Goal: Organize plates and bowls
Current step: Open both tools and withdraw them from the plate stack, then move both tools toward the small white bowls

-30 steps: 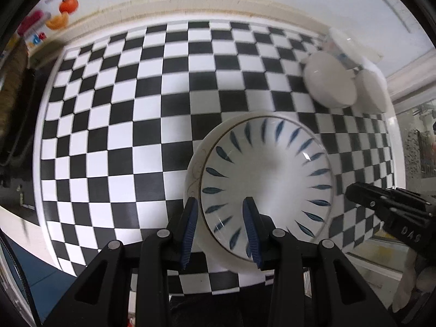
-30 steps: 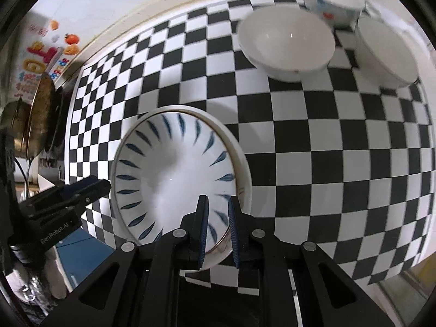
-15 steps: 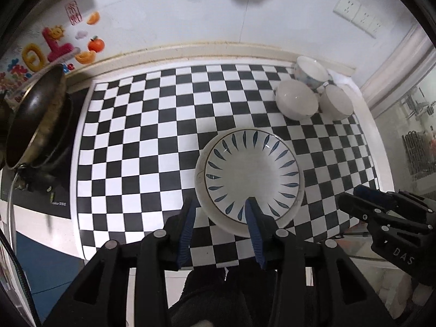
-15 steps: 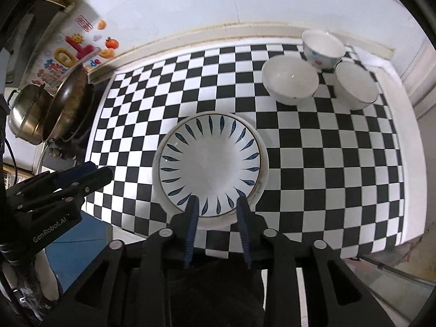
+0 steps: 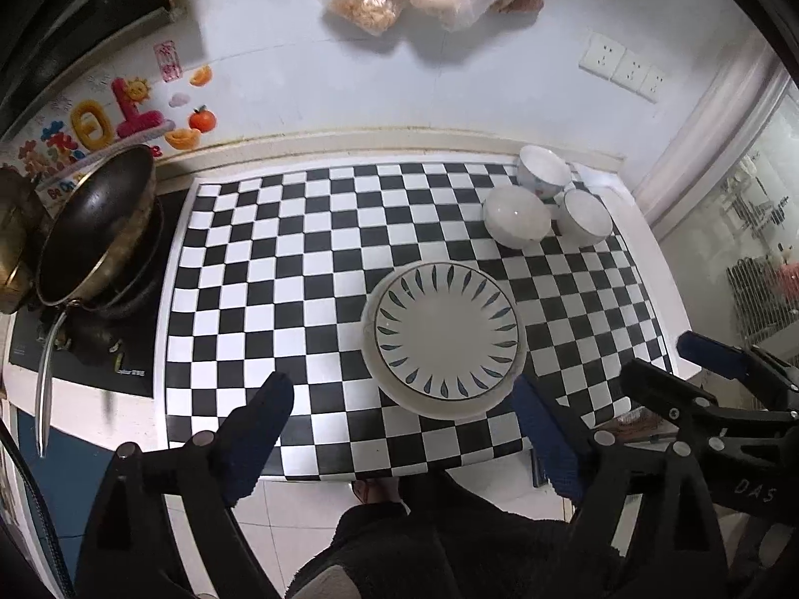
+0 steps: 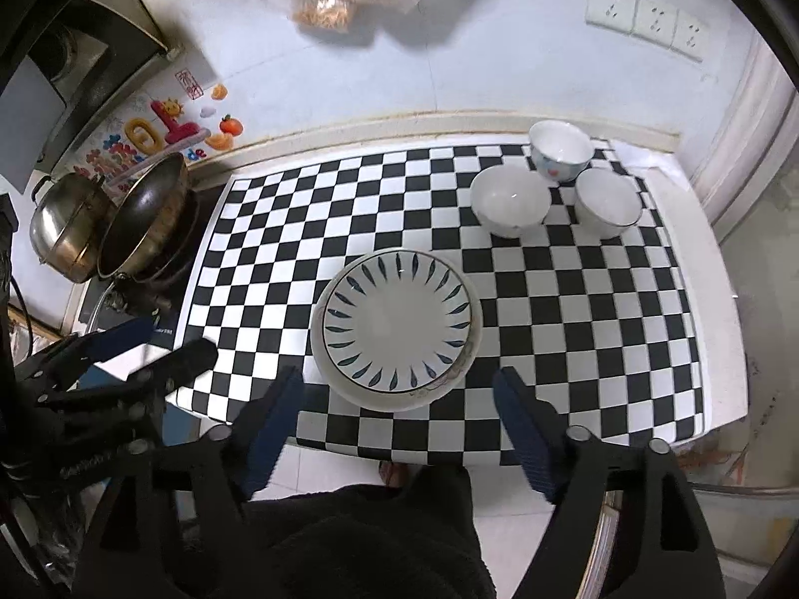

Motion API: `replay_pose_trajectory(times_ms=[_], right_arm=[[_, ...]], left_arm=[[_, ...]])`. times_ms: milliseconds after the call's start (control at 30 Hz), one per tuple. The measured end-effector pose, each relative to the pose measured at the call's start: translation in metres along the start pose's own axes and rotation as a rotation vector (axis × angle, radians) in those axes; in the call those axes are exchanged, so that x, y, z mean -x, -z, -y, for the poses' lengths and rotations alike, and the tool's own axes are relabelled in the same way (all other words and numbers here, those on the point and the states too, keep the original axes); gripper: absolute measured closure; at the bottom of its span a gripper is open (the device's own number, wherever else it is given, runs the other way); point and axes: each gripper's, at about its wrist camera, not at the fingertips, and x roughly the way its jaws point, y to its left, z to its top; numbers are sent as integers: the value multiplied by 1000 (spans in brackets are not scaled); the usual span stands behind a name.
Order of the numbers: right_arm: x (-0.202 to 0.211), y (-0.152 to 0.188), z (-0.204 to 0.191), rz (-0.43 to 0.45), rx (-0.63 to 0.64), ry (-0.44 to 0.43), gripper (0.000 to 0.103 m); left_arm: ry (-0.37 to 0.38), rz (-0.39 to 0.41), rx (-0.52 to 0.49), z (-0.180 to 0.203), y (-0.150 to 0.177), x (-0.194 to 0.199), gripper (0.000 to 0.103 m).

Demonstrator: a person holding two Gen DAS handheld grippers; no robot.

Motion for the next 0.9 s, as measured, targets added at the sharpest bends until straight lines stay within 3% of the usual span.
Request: replay_pose_trajectory(times_ms=[633,767,900], right_arm=[[60,30,-7,97,-19,5,16],[64,26,3,178,-42,-44,16],[44,9,32,182,-91,-46,16]], left_arm=[[-2,53,-2,5,25,38,13],[-10,95,-1,10,14,35,13],[-33,138,14,14,-14,18,13]])
